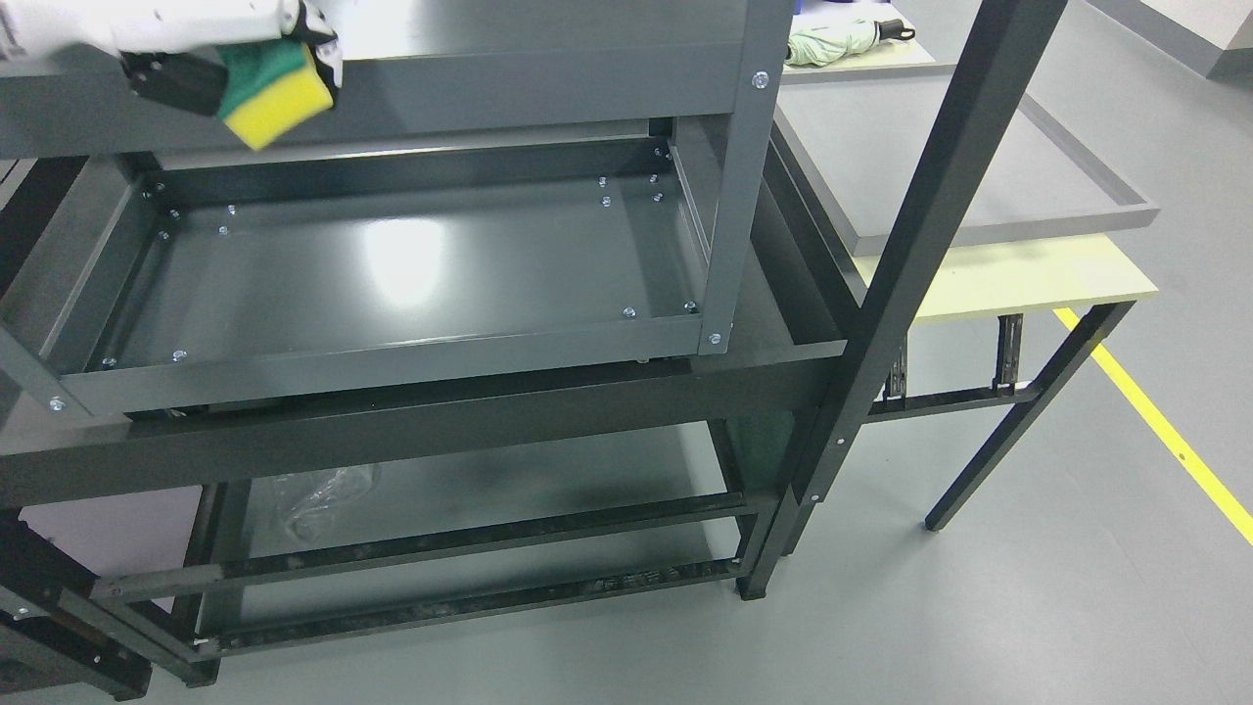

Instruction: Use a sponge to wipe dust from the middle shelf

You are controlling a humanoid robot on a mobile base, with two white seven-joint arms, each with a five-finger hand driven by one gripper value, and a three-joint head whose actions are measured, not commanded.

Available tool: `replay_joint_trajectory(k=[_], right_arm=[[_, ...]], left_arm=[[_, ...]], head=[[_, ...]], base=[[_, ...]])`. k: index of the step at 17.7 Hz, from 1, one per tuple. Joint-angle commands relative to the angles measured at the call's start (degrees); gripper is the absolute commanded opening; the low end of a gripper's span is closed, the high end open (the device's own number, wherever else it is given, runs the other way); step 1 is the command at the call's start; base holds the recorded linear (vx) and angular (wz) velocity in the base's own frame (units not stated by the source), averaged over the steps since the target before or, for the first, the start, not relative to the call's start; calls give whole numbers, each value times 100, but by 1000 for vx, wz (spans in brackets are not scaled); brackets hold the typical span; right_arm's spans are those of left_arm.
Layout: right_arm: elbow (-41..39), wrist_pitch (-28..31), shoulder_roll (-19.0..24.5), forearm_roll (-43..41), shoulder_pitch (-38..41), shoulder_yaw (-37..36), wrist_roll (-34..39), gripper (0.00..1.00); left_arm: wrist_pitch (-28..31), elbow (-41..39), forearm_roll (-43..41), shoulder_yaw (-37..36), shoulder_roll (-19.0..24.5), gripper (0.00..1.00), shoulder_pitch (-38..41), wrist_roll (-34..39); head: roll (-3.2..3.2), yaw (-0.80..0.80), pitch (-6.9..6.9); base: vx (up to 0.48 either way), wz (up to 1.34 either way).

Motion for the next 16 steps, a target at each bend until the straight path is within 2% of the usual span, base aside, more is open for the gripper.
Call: replay_joint_trajectory(k=[1, 5, 7, 8, 9, 10, 13, 15, 16], right_arm=[[-100, -8, -100, 0, 0, 0, 5, 100], [-100, -8, -100, 0, 0, 0, 5, 100], [-100, -8, -100, 0, 0, 0, 5, 100], [-100, -8, -100, 0, 0, 0, 5, 100], [-100, -8, -100, 0, 0, 8, 5, 100], [-100, -8, -100, 0, 0, 0, 5, 100], [-100, -8, -100, 0, 0, 0, 5, 100], [-100, -8, -100, 0, 0, 0, 5, 100], [-100, -8, -100, 0, 0, 0, 5, 100]], left_arm=[[2, -160, 418, 1476, -1061, 0, -149, 96], [2, -317, 435, 1856, -2204, 0, -554, 324], [2, -746, 488, 1830, -3063, 0, -468, 465], [2, -931, 479, 1812, -3337, 0, -319, 474], [2, -1029, 479, 1682, -3337, 0, -56, 509], [2, -1004, 488, 1158, -3337, 0, 199, 814], [2, -986, 514, -590, -3337, 0, 1375, 3148], [2, -986, 715, -1427, -3337, 0, 2105, 4004], [2, -986, 864, -1866, -3337, 0, 2587, 4155]], head=[[0, 0, 0], [0, 0, 0], [0, 0, 0], [0, 0, 0], [0, 0, 0], [0, 0, 0], [0, 0, 0], [0, 0, 0], [0, 0, 0]], base=[[-26, -94], [0, 23], [2, 20], [2, 15], [0, 0], [0, 0], [0, 0], [0, 0], [0, 0]])
